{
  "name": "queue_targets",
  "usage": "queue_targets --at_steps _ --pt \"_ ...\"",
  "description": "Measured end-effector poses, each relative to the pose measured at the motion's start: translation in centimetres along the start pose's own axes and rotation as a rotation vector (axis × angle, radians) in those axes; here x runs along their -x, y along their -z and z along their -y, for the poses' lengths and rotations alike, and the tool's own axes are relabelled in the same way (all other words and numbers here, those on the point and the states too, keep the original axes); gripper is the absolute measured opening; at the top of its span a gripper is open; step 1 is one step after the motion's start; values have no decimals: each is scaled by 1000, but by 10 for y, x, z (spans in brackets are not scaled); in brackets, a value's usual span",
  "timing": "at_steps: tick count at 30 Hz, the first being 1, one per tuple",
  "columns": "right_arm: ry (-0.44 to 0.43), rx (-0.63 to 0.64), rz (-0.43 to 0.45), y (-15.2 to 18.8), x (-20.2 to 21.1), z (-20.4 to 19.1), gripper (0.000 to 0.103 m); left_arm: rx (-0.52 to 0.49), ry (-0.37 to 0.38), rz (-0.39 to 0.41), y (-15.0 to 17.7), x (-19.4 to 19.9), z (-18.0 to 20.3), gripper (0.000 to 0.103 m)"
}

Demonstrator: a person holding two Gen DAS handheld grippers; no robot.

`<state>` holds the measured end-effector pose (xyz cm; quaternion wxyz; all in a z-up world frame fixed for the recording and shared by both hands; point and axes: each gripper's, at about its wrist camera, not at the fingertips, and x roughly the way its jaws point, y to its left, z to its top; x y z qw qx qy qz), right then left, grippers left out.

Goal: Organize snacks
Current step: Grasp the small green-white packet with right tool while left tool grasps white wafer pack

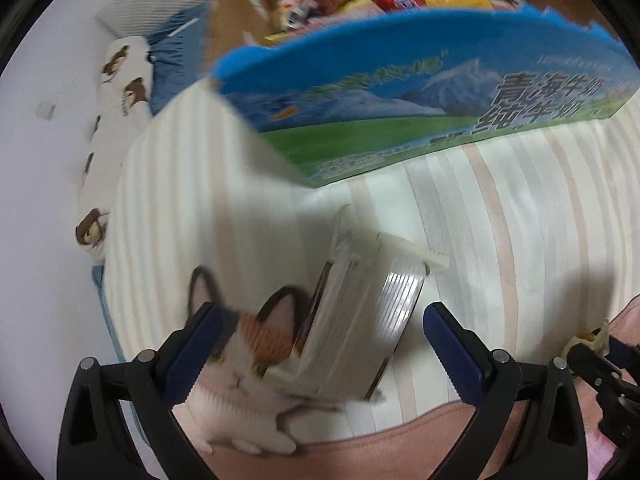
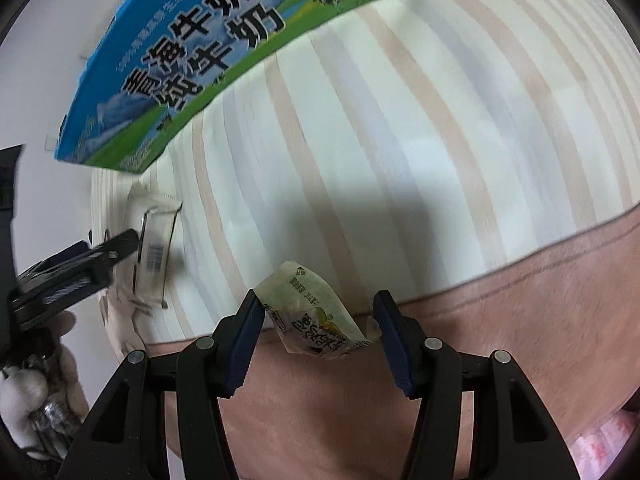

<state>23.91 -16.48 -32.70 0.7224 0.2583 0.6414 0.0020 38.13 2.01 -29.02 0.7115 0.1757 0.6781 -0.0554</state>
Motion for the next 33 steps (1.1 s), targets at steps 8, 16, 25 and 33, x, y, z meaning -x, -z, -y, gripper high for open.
queue_targets --at_steps 8,16,25,33 --pt "7 29 -31 -14 -1 1 59 42 123 -68 -6 -22 4 56" --pt "118 246 -88 -40 -18 -29 59 448 350 -169 45 -33 -33 56" --pt "111 280 -89 -57 -22 -39 70 424 342 -106 64 -39 -18 66" --pt "40 196 -96 -49 -18 -23 71 320 294 -95 63 -41 30 76"
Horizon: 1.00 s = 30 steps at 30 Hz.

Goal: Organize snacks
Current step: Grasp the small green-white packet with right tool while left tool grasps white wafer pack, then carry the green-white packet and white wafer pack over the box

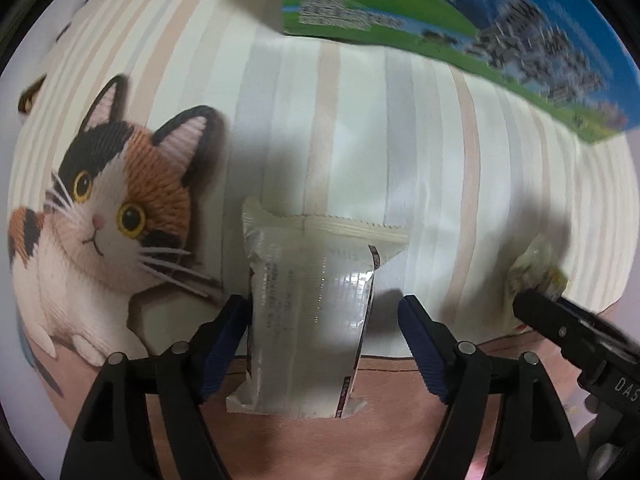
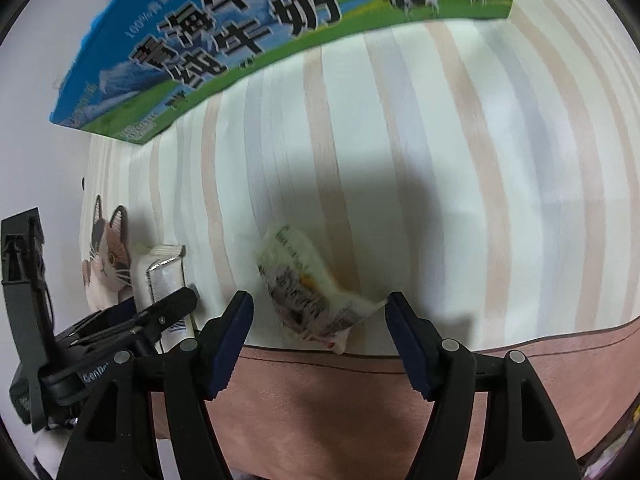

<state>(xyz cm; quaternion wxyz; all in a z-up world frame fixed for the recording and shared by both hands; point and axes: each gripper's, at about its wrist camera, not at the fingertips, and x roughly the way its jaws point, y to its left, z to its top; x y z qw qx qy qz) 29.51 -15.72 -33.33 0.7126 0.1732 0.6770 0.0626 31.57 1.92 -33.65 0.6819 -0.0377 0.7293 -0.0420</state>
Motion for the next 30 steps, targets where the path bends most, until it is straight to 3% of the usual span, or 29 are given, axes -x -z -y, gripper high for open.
queue_targets --at_steps 2,4,5,6,13,19,27,30 --pt "13 -3 7 5 -2 6 71 -19 -41 14 5 -1 13 72" --pt "16 -22 29 9 -1 11 70 -26 -85 39 10 -1 25 58" --pt "30 -22 43 9 0 12 61 -27 -88 46 12 0 29 58" --pt "47 -18 54 9 -2 8 59 -21 -87 52 14 2 32 58" --pt "63 30 96 20 -5 -2 56 5 -79 94 26 38 44 58" --pt "23 49 120 30 8 -11 55 -6 -53 142 39 71 67 58" --pt "-72 59 155 31 54 -5 55 -40 20 197 45 135 106 55" --pt "-106 58 175 25 74 0 55 -54 52 226 33 163 116 55"
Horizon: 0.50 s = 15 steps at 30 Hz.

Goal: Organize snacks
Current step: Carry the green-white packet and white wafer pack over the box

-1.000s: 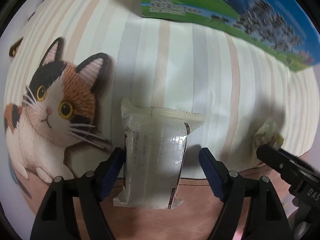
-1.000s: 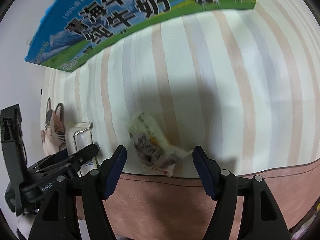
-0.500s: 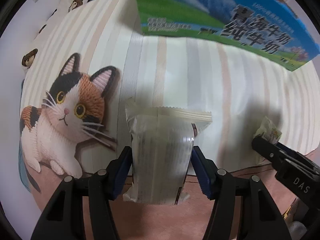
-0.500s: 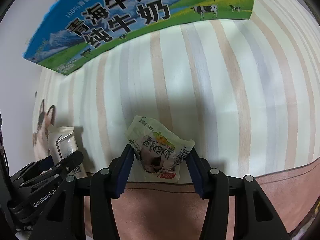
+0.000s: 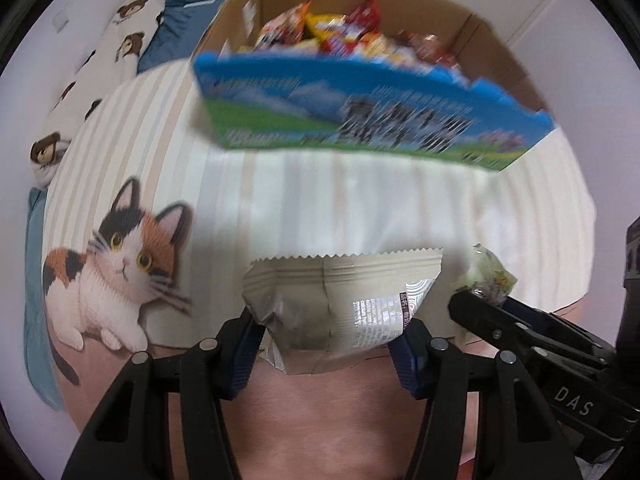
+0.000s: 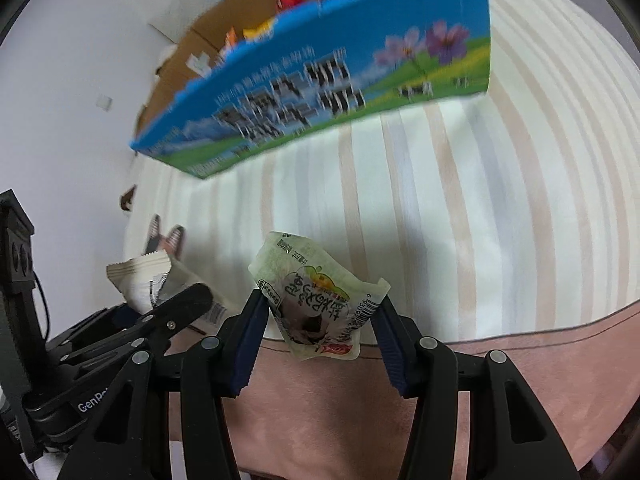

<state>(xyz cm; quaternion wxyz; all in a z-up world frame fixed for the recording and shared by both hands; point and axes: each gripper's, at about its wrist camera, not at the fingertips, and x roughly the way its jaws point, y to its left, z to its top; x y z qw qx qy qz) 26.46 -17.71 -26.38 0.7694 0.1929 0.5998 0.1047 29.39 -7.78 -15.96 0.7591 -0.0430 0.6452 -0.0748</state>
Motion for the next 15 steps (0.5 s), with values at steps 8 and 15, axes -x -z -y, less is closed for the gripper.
queue_targets --at_steps 8,15 --pt "-67 24 113 -46 69 -2 55 -42 91 96 -51 44 -4 55" --pt "-81 35 186 -114 99 -7 55 -96 57 159 -136 53 -3 55"
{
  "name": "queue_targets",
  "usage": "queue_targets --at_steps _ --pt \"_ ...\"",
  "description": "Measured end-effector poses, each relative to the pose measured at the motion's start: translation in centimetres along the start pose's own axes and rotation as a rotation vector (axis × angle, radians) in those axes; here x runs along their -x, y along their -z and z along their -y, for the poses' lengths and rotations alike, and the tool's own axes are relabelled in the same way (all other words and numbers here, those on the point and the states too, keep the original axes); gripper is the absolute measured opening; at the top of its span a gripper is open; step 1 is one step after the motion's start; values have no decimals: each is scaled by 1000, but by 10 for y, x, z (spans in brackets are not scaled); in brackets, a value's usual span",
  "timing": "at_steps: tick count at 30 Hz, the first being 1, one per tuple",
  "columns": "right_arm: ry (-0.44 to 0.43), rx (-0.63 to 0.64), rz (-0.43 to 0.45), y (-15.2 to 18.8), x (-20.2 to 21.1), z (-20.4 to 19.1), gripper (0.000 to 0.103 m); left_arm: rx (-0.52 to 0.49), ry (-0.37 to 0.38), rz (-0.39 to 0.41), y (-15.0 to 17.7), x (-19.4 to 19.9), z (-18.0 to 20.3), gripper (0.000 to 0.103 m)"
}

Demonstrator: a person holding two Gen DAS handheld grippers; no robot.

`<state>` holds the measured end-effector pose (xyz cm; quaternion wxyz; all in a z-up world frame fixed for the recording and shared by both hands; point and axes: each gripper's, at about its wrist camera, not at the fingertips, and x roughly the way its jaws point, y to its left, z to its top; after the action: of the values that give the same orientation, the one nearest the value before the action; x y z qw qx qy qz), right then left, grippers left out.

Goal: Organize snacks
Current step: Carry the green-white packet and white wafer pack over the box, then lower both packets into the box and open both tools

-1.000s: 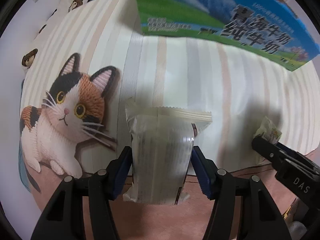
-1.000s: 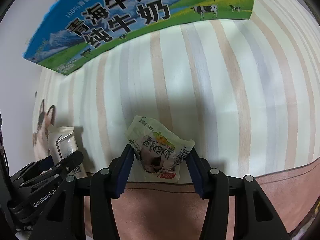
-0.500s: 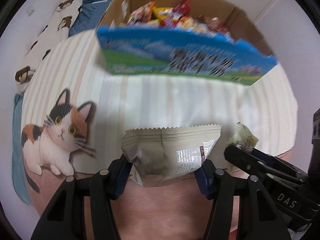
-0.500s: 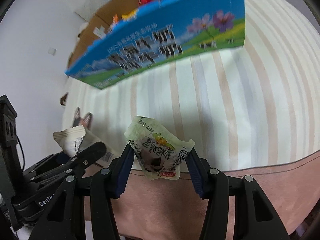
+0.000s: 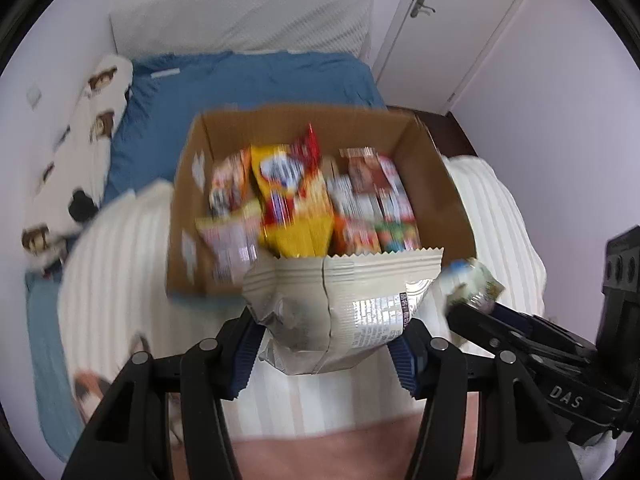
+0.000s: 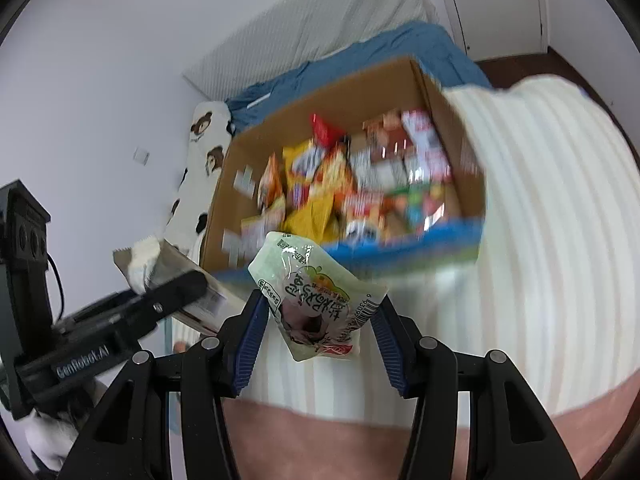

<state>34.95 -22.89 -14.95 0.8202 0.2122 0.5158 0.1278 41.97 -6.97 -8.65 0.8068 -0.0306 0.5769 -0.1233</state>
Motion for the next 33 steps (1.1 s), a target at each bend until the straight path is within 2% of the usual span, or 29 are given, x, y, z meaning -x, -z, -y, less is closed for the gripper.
queue_targets --at_steps 4,9,16,19,22,23,24,25,27,33 --pt "26 -1 7 -44 -17 4 55 -8 -31 -11 -46 -22 -10 55" --pt "64 -14 -32 -95 -53 13 55 -8 -53 -90 -94 -73 -25 55" --pt "97 -35 -107 -125 -109 23 55 30 -50 -222 -129 -147 -49 55" --pt "114 -45 -142 -135 -133 30 55 41 -57 -270 -137 -173 -56 56" --pt "126 -75 -199 -139 -155 39 62 68 -60 -329 -134 -197 -63 57" --pt "159 -82 -234 -141 -165 42 77 73 -56 -344 -134 -203 -65 57" --pt "193 -69 -257 -142 -172 43 90 67 -72 -358 -132 -209 -66 62" --pt "212 -50 -256 -143 -175 42 92 66 -75 -361 -131 -211 -67 77" --pt "247 -8 -262 -142 -178 38 92 80 -63 -355 -129 -213 -70 88" --pt "297 32 -262 -139 -182 31 93 82 -73 -354 -120 -211 -73 89"
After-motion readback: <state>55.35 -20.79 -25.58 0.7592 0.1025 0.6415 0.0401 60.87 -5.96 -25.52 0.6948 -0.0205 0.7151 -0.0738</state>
